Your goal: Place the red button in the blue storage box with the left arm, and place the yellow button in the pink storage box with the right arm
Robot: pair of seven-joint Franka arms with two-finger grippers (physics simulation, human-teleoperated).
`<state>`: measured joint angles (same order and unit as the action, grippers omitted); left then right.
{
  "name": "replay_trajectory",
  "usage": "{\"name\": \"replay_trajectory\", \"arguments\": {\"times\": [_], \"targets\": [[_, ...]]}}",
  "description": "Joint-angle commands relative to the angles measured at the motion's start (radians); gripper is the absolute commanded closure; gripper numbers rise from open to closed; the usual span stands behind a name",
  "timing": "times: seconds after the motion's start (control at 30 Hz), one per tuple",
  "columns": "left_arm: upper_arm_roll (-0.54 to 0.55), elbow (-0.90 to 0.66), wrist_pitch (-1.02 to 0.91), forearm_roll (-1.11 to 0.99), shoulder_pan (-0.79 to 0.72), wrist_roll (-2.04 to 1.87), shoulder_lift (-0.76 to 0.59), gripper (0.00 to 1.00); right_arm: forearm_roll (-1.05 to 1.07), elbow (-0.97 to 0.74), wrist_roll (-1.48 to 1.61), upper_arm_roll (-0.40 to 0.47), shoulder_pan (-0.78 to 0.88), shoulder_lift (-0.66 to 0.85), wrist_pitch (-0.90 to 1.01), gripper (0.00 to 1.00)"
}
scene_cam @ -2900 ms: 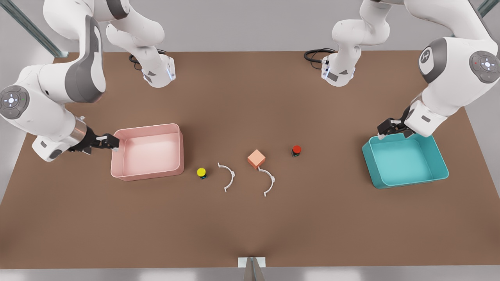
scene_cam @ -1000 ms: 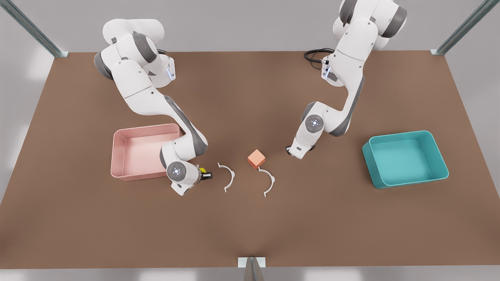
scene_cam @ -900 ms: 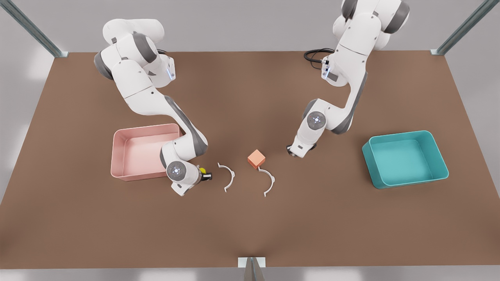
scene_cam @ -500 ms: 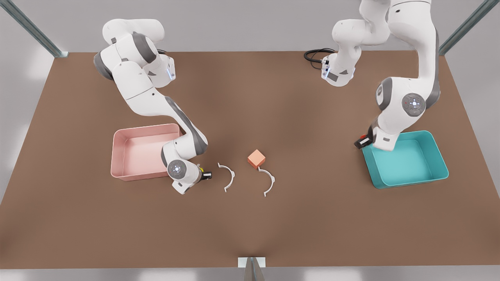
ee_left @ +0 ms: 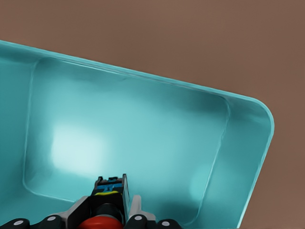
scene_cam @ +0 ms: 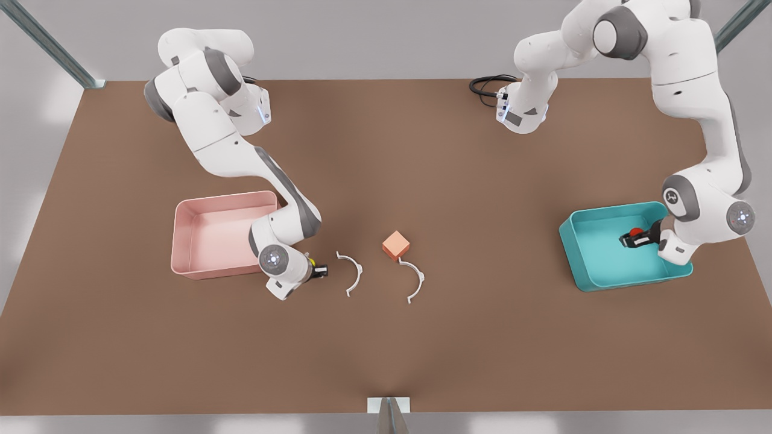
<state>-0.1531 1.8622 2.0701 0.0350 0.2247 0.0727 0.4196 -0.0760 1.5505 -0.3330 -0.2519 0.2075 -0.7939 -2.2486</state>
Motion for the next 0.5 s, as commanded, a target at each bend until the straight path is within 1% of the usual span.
{"name": "replay_trajectory", "arguments": {"times": [0.0,0.07,0.13,0.17,0.2,0.23,0.3,0.4,0.43,0.47], "targets": [[0.0,-0.006,0.082,0.022,0.004,0.582,0.039,0.51,-0.016,0.009,0.002,-0.001,0.0,0.018,0.001,0.28],[0.0,-0.006,0.116,0.052,0.005,0.582,0.088,0.51,-0.018,0.059,0.002,-0.001,0.0,0.059,-0.003,0.28],[0.0,-0.006,0.12,0.066,0.004,0.581,0.108,0.5,-0.041,0.089,0.0,-0.001,-0.002,0.074,-0.011,0.27],[0.0,-0.005,0.136,0.068,0.004,0.579,0.116,0.5,-0.041,0.128,0.0,-0.001,-0.007,0.087,-0.048,0.27],[0.0,-0.005,0.136,0.066,0.002,0.581,0.117,0.3,-0.041,0.152,0.0,-0.001,-0.008,0.094,-0.074,0.27],[0.0,-0.006,0.134,0.066,-0.002,0.579,0.116,0.0,-0.041,0.157,0.0,-0.001,-0.008,0.093,-0.078,0.27],[0.001,-0.006,0.134,0.062,-0.005,0.579,0.108,0.0,-0.041,0.157,0.0,-0.001,-0.01,0.074,-0.114,0.27],[0.0,-0.008,0.12,0.056,-0.005,0.581,0.056,0.0,-0.041,0.155,0.0,-0.001,-0.011,0.068,-0.131,0.27],[0.001,-0.086,0.032,0.056,-0.007,0.569,0.036,0.0,-0.041,0.148,0.002,-0.001,-0.013,0.068,-0.131,0.27],[0.001,-0.218,-0.122,0.057,-0.008,0.52,0.033,0.0,-0.041,0.149,0.003,-0.001,-0.013,0.068,-0.143,0.27]]}}
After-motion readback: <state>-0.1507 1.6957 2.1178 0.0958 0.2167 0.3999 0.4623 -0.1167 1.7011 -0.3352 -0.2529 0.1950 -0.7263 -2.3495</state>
